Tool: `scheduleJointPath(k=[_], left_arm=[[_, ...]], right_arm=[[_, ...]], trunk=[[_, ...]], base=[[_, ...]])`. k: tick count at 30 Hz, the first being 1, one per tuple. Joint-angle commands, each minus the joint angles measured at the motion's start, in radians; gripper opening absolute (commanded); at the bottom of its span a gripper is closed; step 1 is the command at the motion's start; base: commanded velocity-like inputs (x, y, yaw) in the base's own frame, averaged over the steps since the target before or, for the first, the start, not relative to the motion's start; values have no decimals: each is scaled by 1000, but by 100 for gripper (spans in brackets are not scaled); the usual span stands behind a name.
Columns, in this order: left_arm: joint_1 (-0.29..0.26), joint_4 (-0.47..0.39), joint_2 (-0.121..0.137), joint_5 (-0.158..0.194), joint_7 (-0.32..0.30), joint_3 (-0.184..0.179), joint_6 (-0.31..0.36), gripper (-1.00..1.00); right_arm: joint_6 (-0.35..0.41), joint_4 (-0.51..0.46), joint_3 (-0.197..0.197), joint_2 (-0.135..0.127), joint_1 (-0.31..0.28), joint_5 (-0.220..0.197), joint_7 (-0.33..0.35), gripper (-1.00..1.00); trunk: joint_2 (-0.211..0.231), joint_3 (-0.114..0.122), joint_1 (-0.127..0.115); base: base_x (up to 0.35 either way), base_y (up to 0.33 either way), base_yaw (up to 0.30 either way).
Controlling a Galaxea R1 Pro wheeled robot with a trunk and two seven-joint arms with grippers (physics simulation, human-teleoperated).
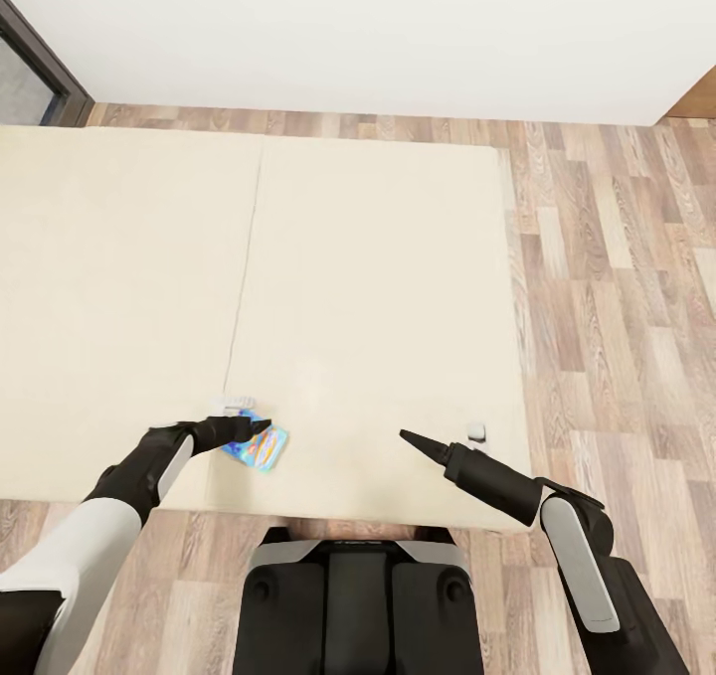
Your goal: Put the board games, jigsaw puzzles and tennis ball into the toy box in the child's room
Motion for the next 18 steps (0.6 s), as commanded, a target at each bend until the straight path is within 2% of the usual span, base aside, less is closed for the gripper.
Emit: scheduleJointPath(k=[1,18], left_arm=[[1,0,-11,24,-2,-7,14,100],[1,0,-10,23,-1,-7,18,100]], right_arm=[[6,0,-1,0,0,0,2,100],[6,0,-1,-1,0,0,2,100]], trunk=[[-1,-1,1],[-1,-1,1]], base=[[-3,27,0],[-9,35,0]])
